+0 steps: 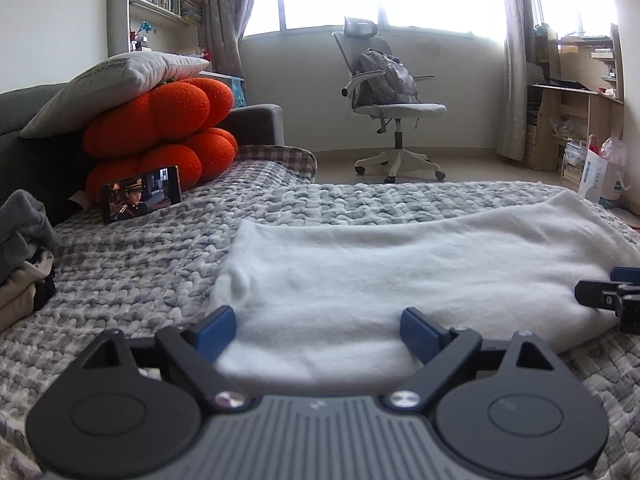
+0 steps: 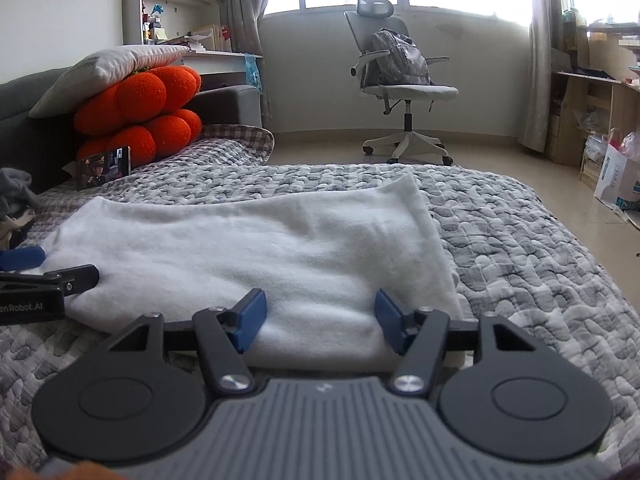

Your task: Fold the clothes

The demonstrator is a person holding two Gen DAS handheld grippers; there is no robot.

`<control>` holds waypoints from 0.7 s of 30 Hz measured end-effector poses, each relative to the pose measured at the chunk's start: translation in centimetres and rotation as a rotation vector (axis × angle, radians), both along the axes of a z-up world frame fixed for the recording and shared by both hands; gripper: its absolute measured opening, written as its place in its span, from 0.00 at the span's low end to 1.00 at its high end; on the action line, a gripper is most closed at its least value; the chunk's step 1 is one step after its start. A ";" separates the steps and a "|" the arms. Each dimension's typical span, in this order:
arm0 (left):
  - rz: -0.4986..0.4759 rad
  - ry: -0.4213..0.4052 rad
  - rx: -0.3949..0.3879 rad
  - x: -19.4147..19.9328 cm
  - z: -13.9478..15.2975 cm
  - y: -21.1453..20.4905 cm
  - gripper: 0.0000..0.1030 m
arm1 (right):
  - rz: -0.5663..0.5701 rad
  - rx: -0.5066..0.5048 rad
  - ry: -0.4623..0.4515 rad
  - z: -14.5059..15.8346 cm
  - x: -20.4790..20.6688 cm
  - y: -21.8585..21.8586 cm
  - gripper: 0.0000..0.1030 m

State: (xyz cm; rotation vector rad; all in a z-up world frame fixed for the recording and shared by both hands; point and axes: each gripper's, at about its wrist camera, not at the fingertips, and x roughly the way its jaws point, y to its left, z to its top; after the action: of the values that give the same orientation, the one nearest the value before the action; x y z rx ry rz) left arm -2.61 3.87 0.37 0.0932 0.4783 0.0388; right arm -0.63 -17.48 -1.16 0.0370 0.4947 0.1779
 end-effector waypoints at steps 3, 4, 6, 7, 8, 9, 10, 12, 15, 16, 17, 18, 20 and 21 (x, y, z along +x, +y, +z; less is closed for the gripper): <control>0.000 0.000 0.001 0.0 0.0 0.0 0.88 | -0.005 -0.004 -0.003 -0.1 0.0 0.1 0.62; 0.000 0.000 0.002 0.0 0.0 -0.1 0.88 | -0.005 -0.004 -0.003 -0.1 0.0 0.1 0.62; 0.000 0.000 0.003 0.0 0.0 -0.1 0.89 | -0.004 -0.004 -0.003 0.0 0.0 0.2 0.62; 0.000 0.000 0.002 0.0 0.0 -0.1 0.89 | -0.004 -0.004 -0.003 0.0 0.0 0.2 0.62; 0.000 0.000 0.001 0.0 0.0 -0.1 0.89 | -0.003 -0.004 -0.003 0.0 0.0 0.2 0.62; 0.000 0.000 0.001 0.0 0.0 -0.1 0.89 | -0.002 -0.002 -0.003 0.0 0.0 0.2 0.62; 0.001 -0.001 0.002 0.0 -0.1 -0.1 0.89 | -0.002 0.000 -0.003 0.0 0.0 0.3 0.62; 0.002 -0.003 0.006 0.0 -0.1 -0.2 0.89 | -0.002 0.003 -0.005 0.0 0.0 0.2 0.63; 0.006 -0.004 0.007 0.0 -0.1 -0.2 0.90 | -0.009 -0.003 -0.010 -0.1 -0.1 0.2 0.63; 0.008 -0.004 0.010 0.0 -0.1 -0.3 0.90 | -0.012 -0.006 -0.010 -0.1 -0.1 0.3 0.63; 0.009 -0.004 0.012 0.0 -0.1 -0.4 0.91 | -0.014 -0.010 -0.009 -0.2 -0.1 0.4 0.63; 0.010 -0.004 0.013 0.1 -0.1 -0.3 0.91 | -0.018 -0.012 -0.007 -0.2 -0.1 0.4 0.63; 0.013 -0.005 0.008 0.1 -0.1 -0.2 0.91 | -0.022 -0.012 -0.009 -0.2 -0.1 0.4 0.63; 0.015 -0.005 0.005 0.0 -0.1 -0.2 0.92 | -0.022 -0.010 -0.009 -0.2 -0.1 0.3 0.63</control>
State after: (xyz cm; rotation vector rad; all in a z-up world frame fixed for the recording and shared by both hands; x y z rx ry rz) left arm -2.57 3.68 0.23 0.0950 0.4742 0.0547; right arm -0.76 -17.13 -1.35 0.0316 0.4857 0.1542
